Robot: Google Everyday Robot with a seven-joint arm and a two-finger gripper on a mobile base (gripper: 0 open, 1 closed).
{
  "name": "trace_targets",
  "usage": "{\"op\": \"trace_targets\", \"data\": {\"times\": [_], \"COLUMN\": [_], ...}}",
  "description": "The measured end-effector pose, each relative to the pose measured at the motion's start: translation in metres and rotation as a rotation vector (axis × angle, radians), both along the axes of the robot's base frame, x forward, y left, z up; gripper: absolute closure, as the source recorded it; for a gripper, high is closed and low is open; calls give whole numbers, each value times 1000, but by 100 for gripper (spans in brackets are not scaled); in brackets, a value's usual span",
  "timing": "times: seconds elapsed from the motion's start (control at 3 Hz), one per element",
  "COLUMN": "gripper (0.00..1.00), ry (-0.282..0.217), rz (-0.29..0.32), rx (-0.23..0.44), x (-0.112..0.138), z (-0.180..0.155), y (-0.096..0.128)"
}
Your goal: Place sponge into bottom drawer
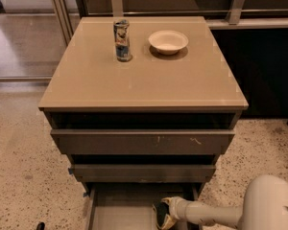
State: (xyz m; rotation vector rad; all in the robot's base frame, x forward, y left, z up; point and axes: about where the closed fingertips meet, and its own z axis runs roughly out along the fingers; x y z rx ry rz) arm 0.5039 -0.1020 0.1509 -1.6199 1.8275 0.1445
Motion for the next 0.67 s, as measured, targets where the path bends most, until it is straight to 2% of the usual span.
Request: {"op": "trace_targets", "data": {"times": [0.33, 0.67], "gripper": [87, 63], "ry": [-3, -3], "rz": [-3, -3], "rx": [0, 0], "x": [1, 1], "z": [-2, -2], "y": [0, 0]}}
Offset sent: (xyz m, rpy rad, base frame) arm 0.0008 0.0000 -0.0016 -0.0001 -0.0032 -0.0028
